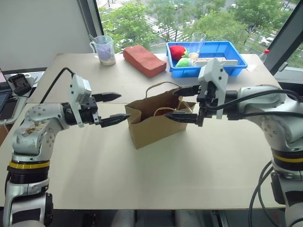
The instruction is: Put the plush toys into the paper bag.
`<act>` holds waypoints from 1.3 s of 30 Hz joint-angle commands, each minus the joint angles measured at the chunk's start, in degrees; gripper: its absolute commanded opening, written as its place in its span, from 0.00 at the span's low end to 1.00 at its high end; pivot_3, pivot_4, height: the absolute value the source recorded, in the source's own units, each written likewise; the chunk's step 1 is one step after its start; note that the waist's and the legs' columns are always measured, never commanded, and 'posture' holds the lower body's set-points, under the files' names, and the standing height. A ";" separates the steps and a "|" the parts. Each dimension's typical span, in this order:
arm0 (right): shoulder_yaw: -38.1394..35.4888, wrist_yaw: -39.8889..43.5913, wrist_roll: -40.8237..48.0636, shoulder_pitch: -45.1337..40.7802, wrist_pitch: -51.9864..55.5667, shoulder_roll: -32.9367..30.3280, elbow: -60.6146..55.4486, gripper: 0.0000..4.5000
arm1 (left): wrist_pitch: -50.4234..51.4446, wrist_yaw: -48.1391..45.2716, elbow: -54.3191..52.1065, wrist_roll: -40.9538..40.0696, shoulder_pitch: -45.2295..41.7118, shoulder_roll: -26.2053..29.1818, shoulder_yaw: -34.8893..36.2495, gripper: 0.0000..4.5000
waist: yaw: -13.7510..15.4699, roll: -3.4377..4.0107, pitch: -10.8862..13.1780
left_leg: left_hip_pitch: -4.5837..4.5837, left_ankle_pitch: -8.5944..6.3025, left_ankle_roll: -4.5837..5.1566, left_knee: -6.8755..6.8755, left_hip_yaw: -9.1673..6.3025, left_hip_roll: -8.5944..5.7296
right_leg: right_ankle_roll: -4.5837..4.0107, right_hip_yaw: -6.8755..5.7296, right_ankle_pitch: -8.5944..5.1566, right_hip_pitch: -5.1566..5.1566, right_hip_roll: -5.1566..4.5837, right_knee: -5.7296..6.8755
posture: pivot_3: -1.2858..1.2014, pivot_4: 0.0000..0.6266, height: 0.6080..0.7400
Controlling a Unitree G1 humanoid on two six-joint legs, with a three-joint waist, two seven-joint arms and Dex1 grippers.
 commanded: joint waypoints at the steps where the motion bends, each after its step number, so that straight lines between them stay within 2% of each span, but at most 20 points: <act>1: -3.51 6.46 6.95 -4.43 3.61 -2.06 0.47 1.00 | -6.35 -0.26 3.19 2.50 -1.22 -2.51 -2.35 1.00 | 0.64 0.00 0.00 | 0.00 0.00 0.00 0.00 0.00 0.01 | 0.00 -0.01 0.00 0.01 0.00 0.01 | 0.52 0.24 1.00; 6: -2.88 9.87 7.81 -7.13 3.99 -4.19 2.85 1.00 | -7.24 -4.38 7.75 1.43 -2.82 -4.03 -4.98 1.00 | 0.88 -0.01 0.00 | -0.01 0.00 0.00 0.01 0.00 0.00 | 0.00 -0.03 0.00 0.06 0.00 -0.05 | 0.52 0.24 1.00; 13: -3.48 10.22 9.41 -9.97 5.64 -4.21 4.38 1.00 | -4.27 -10.99 4.91 -0.42 -0.85 -1.68 -8.25 1.00 | 0.27 -0.01 0.00 | -0.04 -0.01 0.01 0.00 0.01 0.01 | 0.00 -0.02 0.00 -0.06 0.00 0.03 | 0.52 0.24 1.00; 20: -3.10 10.47 8.89 -9.75 4.93 -4.67 3.85 1.00 | -9.22 -10.64 5.16 2.59 -0.13 -3.55 -10.11 1.00 | 0.56 -0.01 0.00 | -0.04 0.00 0.00 0.00 0.02 0.00 | 0.00 -0.01 0.00 -0.05 0.00 0.03 | 0.52 0.24 1.00; 25: -2.25 11.47 7.99 -9.32 4.21 -5.86 2.91 1.00 | -7.54 -10.84 1.96 1.79 2.04 -1.92 -10.06 1.00 | 0.36 -0.01 0.00 | -0.08 -0.01 0.01 0.00 0.02 0.01 | 0.00 -0.01 0.00 -0.12 0.00 0.04 | 0.52 0.24 1.00; 30: -2.09 11.77 7.67 -8.91 3.93 -6.15 2.20 1.00 | -6.81 -8.23 -1.84 1.51 4.56 -1.00 -8.78 1.00 | 0.39 -0.01 0.00 | -0.17 0.00 0.01 0.00 0.04 0.01 | 0.00 0.01 0.00 -0.29 0.00 0.13 | 0.52 0.24 1.00; 39: -1.98 11.51 6.23 -8.44 3.39 -6.07 2.43 1.00 | -2.50 6.51 -13.28 1.56 11.56 -5.97 -8.80 1.00 | 0.57 -0.01 0.00 | -0.19 0.00 0.00 0.01 0.04 0.01 | -0.01 0.02 0.00 -0.30 0.00 0.15 | 0.52 0.24 1.00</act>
